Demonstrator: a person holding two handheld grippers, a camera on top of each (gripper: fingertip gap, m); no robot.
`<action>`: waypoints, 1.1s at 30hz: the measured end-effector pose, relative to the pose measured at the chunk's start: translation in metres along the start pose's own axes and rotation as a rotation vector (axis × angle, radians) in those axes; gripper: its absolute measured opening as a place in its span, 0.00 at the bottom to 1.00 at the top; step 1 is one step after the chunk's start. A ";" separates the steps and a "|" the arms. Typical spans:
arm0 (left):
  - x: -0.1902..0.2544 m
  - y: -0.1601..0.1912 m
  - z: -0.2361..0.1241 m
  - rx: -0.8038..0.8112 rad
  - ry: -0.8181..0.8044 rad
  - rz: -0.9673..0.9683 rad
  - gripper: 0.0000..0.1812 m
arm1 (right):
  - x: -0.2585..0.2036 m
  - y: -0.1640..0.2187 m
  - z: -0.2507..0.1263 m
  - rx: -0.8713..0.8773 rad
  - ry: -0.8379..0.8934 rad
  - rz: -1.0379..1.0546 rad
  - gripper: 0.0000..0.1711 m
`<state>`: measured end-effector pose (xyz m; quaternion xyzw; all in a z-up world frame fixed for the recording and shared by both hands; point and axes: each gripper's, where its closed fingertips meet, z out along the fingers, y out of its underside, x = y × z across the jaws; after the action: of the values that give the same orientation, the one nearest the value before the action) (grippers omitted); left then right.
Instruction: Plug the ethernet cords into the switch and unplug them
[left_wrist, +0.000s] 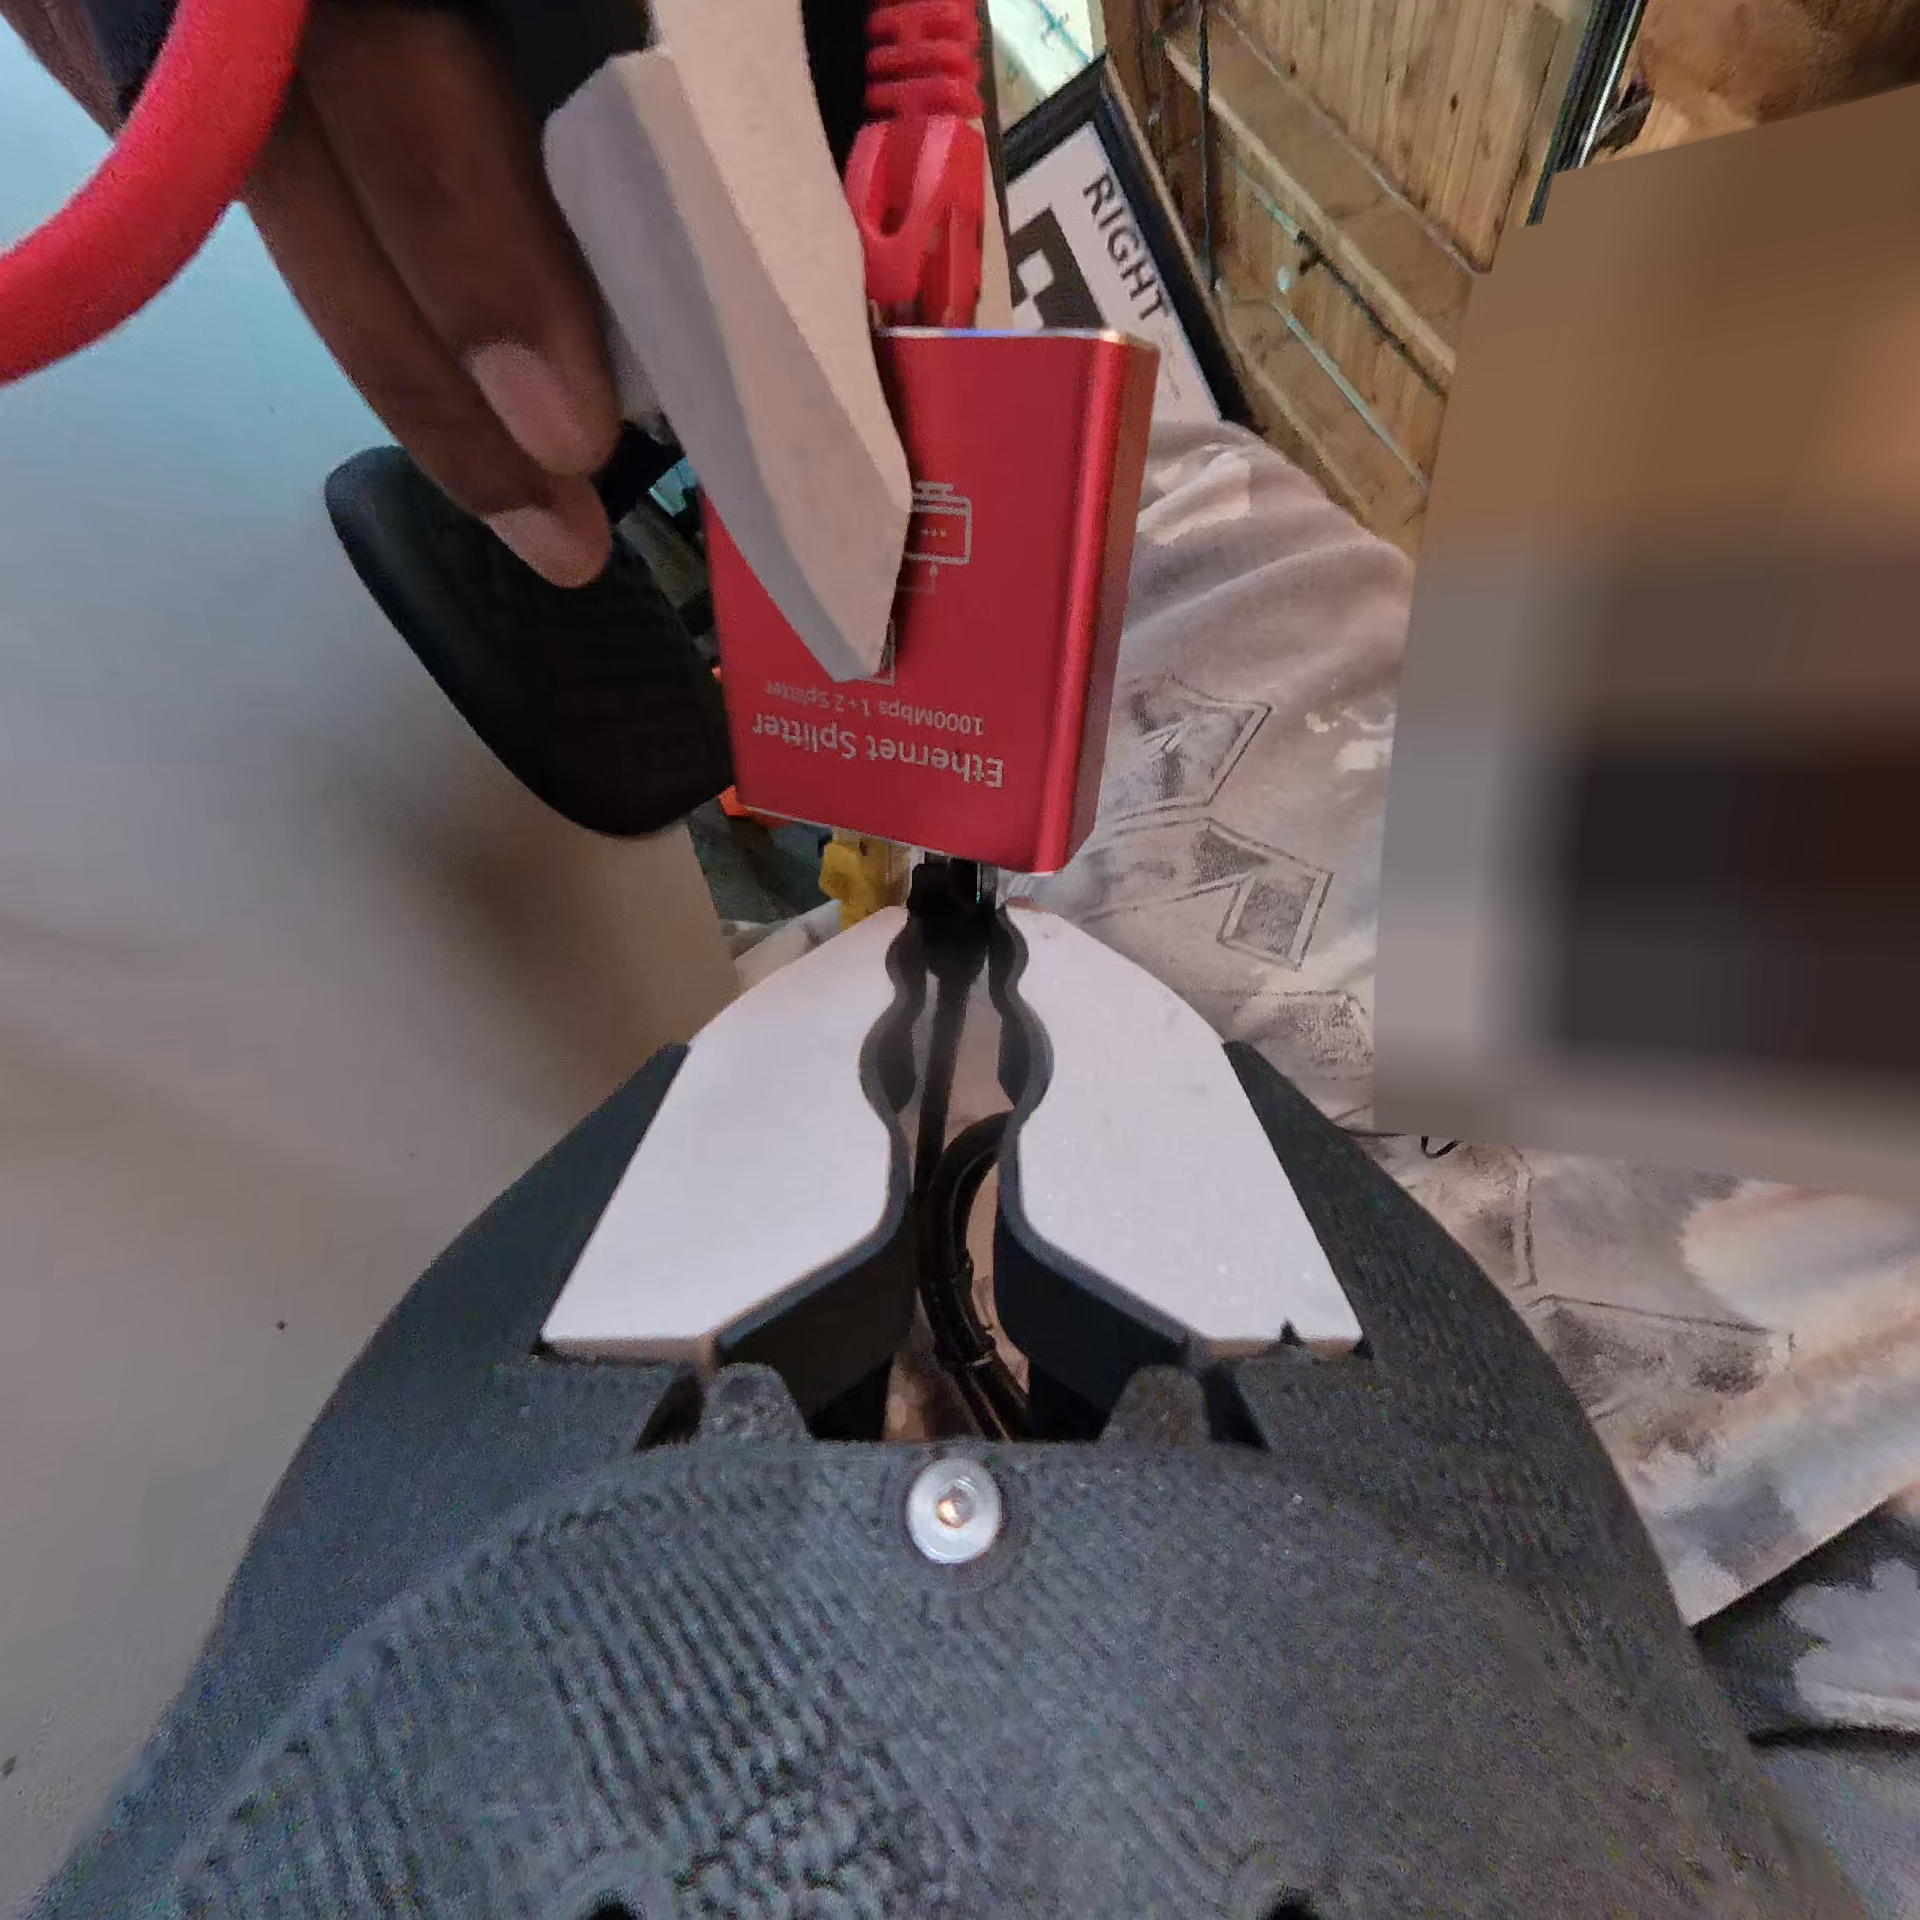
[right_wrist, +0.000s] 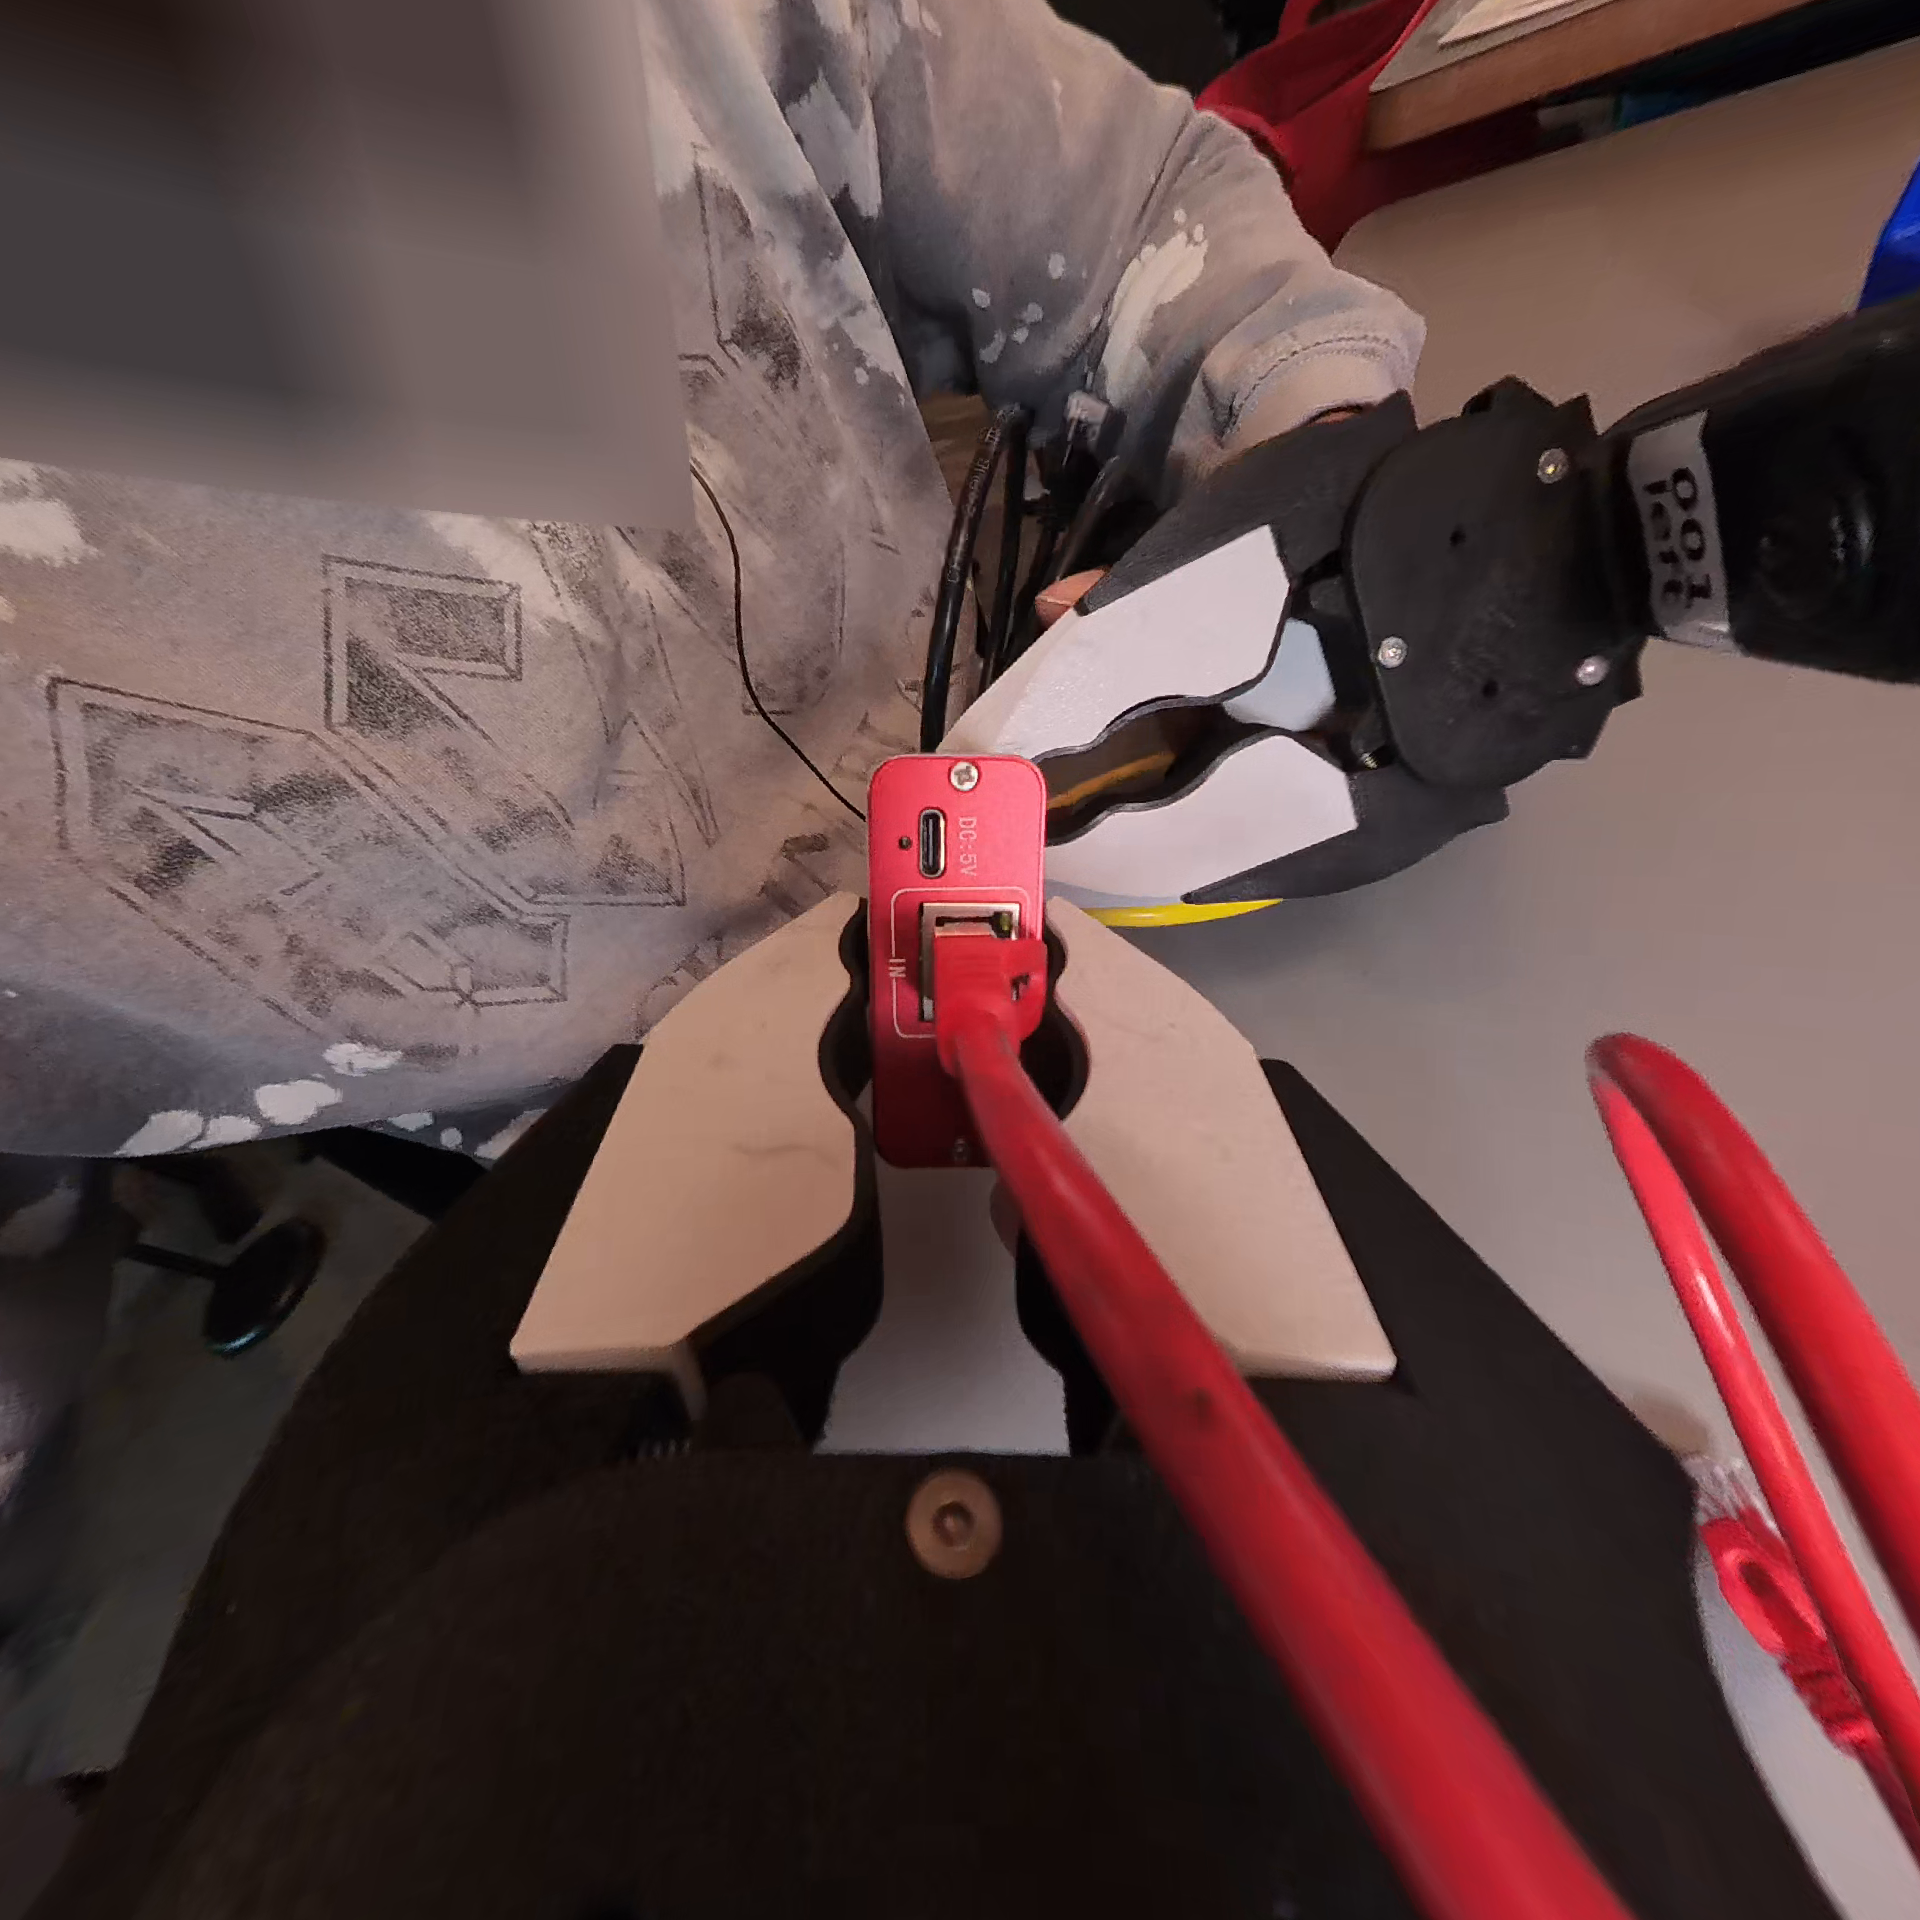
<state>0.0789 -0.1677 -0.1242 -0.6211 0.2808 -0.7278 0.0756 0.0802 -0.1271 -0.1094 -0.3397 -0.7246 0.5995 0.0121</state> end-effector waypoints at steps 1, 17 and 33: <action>-0.002 0.001 0.000 -0.014 -0.026 0.026 0.06 | 0.001 0.000 0.000 -0.009 0.020 -0.003 0.16; 0.011 -0.056 -0.050 0.146 -0.667 0.655 0.21 | 0.018 -0.020 -0.023 -0.289 0.372 -0.014 0.16; 0.022 -0.048 -0.046 0.128 -0.815 0.886 0.16 | 0.023 -0.057 -0.014 -0.299 0.642 -0.084 0.18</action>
<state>0.0417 -0.1232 -0.0842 -0.6681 0.4167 -0.3458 0.5102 0.0411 -0.1065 -0.0642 -0.4786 -0.7770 0.3486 0.2140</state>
